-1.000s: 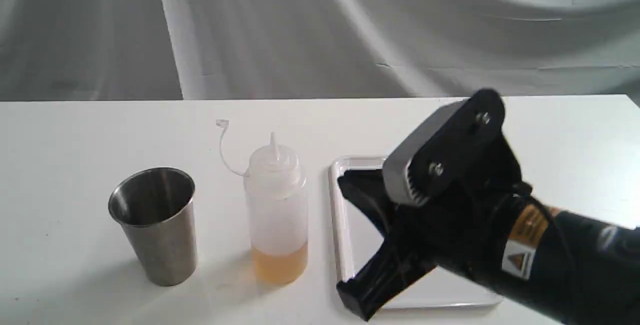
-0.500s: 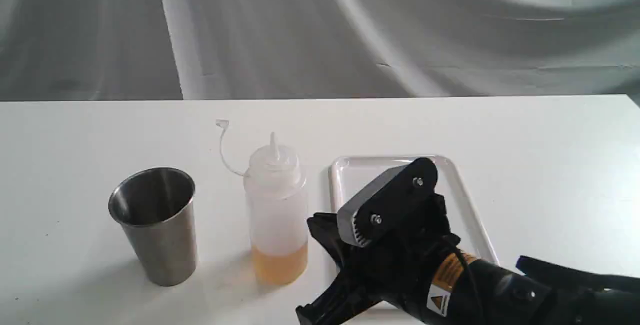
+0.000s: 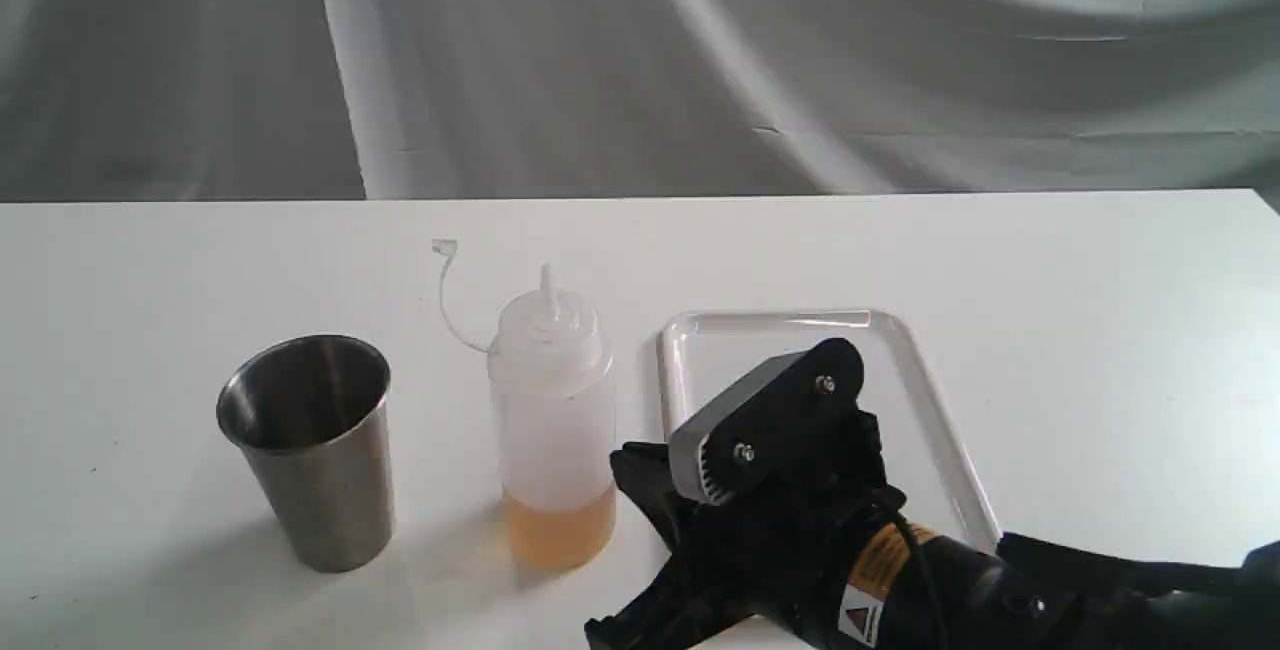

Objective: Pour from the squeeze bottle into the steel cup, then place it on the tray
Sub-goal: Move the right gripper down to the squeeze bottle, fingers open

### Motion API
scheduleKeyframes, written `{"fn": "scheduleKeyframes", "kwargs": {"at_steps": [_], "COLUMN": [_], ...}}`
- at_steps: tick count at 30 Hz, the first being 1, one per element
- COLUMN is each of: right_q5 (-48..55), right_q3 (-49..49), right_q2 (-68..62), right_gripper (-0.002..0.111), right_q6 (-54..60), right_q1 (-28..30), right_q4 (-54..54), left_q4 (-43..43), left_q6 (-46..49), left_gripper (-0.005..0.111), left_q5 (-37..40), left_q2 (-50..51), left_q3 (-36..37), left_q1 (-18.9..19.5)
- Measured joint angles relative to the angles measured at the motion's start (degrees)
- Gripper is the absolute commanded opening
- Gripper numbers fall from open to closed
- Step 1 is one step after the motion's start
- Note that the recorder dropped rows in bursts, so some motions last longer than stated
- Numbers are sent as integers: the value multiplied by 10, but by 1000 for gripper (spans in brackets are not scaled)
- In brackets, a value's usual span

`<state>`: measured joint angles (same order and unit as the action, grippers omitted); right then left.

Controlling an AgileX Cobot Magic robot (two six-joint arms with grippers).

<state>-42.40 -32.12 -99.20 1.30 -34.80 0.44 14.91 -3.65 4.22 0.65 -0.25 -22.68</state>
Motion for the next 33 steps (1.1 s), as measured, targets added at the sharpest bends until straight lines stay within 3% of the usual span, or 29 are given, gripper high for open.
{"fn": "scheduleKeyframes", "kwargs": {"at_steps": [4,7,14,16,33], "right_q5": [9,26,42,42,33], "right_q3": [0,0,0,0,-19], "right_q2": [0,0,0,0,-36], "right_gripper": [2,13,66,74,78], "right_q6": [0,0,0,-1,-13], "right_q1": [0,0,0,0,0], "right_q4": [0,0,0,0,12], "left_q4": [0,0,0,0,0], "left_q6": [0,0,0,0,0], "left_gripper": [8,8,8,8,8], "left_q5": [0,0,0,0,0], "left_q2": [0,0,0,0,0], "left_q3": [0,0,0,0,0], "left_q1": [0,0,0,0,0]}}
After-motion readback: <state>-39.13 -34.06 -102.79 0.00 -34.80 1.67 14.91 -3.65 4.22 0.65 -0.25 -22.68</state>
